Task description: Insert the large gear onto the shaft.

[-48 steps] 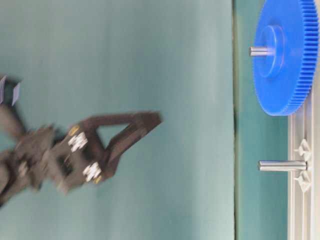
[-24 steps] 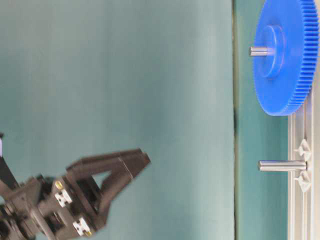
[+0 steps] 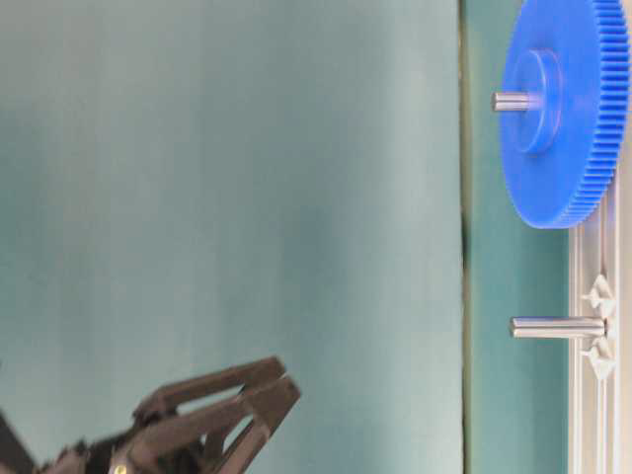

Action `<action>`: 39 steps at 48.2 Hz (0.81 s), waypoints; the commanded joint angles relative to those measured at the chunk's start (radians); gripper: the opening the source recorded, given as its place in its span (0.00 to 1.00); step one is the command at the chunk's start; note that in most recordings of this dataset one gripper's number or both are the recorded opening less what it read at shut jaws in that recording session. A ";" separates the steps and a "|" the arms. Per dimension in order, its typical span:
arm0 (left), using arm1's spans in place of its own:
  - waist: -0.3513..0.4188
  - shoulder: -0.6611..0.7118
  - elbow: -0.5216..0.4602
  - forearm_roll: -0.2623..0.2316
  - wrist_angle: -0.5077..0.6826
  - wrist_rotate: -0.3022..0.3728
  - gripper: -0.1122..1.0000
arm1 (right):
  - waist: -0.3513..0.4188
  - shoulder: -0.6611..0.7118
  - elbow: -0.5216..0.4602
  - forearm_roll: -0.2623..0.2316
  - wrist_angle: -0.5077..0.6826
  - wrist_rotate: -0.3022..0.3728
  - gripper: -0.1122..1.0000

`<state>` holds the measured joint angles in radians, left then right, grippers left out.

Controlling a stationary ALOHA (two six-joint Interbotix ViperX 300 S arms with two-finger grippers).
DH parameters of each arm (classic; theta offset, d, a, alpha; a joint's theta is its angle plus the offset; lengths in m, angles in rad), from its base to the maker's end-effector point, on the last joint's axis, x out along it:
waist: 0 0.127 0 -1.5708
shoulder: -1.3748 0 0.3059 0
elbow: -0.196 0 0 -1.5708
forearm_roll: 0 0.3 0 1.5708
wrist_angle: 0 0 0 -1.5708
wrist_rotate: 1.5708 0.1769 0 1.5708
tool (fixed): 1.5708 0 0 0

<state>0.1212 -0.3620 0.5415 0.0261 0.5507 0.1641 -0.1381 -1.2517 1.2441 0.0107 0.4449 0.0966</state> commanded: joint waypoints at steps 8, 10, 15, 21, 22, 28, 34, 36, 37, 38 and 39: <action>-0.003 -0.118 0.118 0.002 -0.132 -0.009 0.93 | -0.048 0.008 -0.018 -0.002 -0.011 0.008 0.78; -0.003 -0.132 0.144 0.002 -0.149 -0.009 0.93 | -0.049 0.008 -0.015 -0.002 -0.011 0.008 0.78; -0.011 -0.160 0.198 0.002 -0.189 -0.009 0.93 | -0.054 0.008 -0.002 -0.002 -0.012 0.009 0.78; -0.015 -0.189 0.247 0.002 -0.272 -0.011 0.93 | -0.055 0.005 0.021 -0.002 -0.032 0.012 0.78; -0.015 -0.193 0.253 0.002 -0.287 -0.012 0.93 | -0.055 0.005 0.025 -0.002 -0.037 0.014 0.78; -0.015 -0.224 0.298 0.000 -0.368 -0.012 0.93 | -0.055 -0.006 0.049 -0.002 -0.061 0.017 0.79; -0.015 -0.241 0.334 0.002 -0.377 -0.012 0.92 | -0.055 -0.029 0.069 -0.002 -0.104 0.017 0.79; -0.015 -0.245 0.347 0.002 -0.382 -0.012 0.92 | -0.055 -0.037 0.074 -0.002 -0.110 0.017 0.79; -0.015 -0.247 0.353 0.000 -0.385 -0.012 0.92 | -0.055 -0.040 0.077 -0.002 -0.112 0.017 0.79; -0.015 -0.250 0.359 0.002 -0.388 -0.012 0.92 | -0.055 -0.043 0.080 -0.002 -0.112 0.017 0.79; -0.015 -0.253 0.364 0.002 -0.393 -0.014 0.92 | -0.055 -0.044 0.083 -0.002 -0.114 0.017 0.79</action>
<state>0.1089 -0.5998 0.9035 0.0230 0.1779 0.1534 -0.1887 -1.2977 1.3300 0.0107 0.3467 0.1043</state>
